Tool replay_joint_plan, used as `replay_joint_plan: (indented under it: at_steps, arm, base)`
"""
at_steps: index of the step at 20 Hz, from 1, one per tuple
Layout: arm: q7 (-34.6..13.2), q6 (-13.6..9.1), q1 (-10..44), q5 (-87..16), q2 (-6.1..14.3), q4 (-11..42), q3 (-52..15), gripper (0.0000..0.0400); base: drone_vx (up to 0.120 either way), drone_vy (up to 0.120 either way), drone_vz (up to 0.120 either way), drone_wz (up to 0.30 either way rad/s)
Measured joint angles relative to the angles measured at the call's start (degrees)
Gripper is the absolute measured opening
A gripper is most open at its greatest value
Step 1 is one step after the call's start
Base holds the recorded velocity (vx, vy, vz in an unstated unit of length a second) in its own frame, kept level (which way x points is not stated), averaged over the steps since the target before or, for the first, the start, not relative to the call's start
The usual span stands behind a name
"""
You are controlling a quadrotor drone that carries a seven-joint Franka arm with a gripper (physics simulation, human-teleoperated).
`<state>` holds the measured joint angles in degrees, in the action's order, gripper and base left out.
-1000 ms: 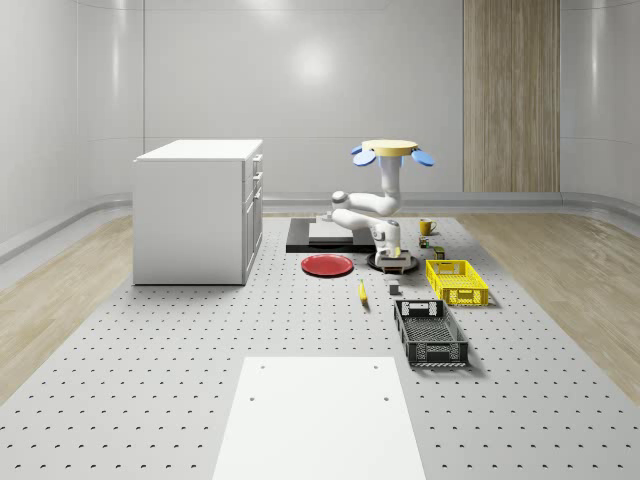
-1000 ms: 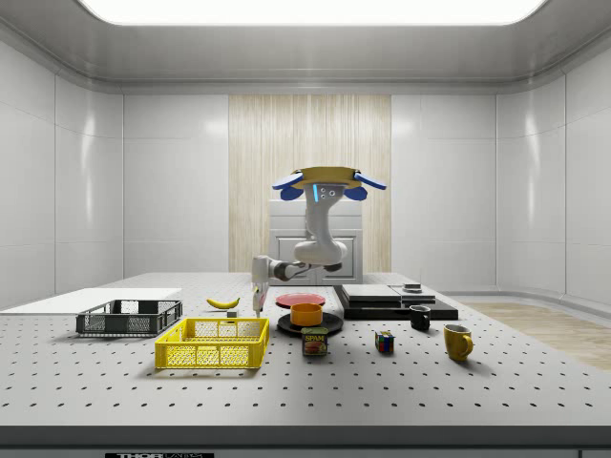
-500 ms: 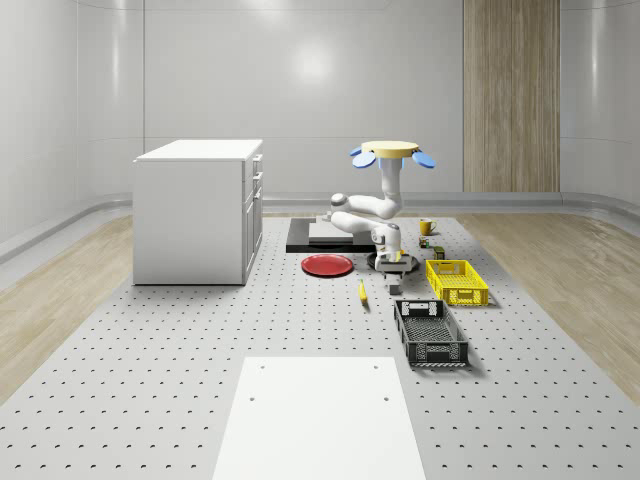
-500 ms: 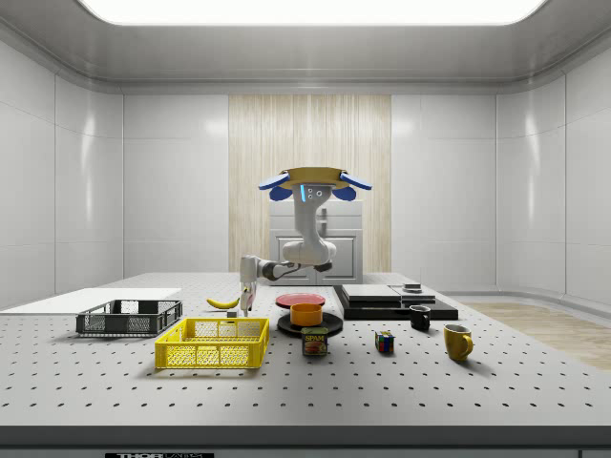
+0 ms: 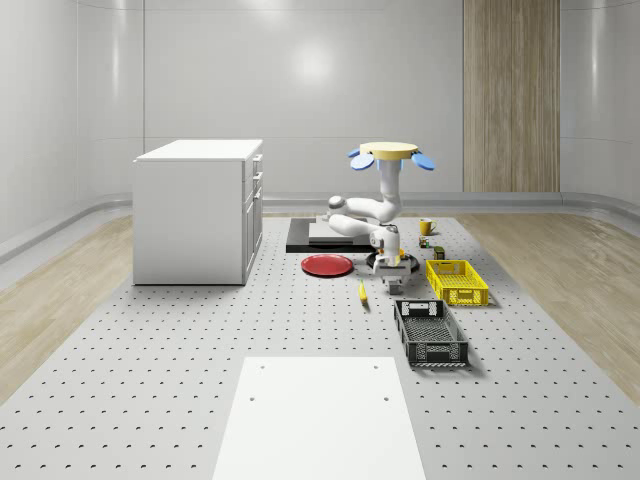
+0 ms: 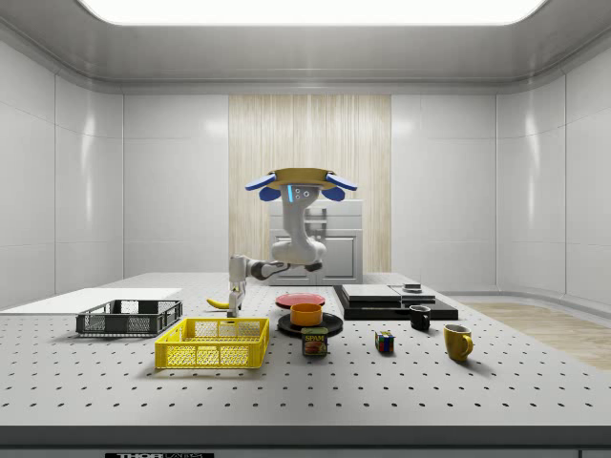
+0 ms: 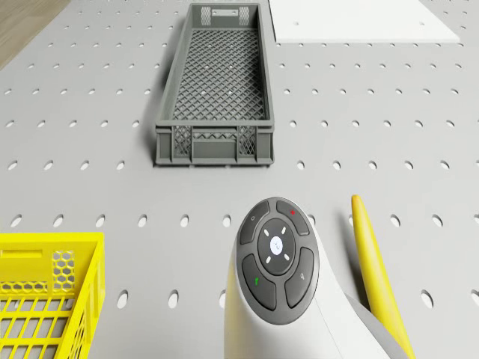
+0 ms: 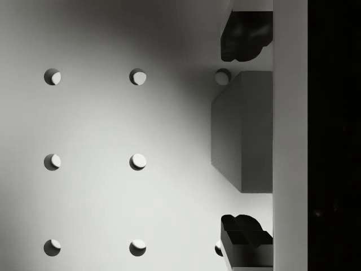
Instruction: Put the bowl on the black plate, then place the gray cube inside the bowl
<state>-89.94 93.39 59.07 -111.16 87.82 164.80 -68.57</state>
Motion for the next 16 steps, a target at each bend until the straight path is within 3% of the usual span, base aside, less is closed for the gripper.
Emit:
replay_joint_plan:
  at_steps: [3,16]
  arm:
    - [0.01,-0.04,-0.02,-0.02,-0.04,0.00,0.01,0.0400]
    - [-0.05,1.19,1.53,-3.73,-0.62,-2.07,3.82,0.0400]
  base:
    - [0.107,0.000,0.000,0.000]
    - [0.000,0.000,0.000,0.000]
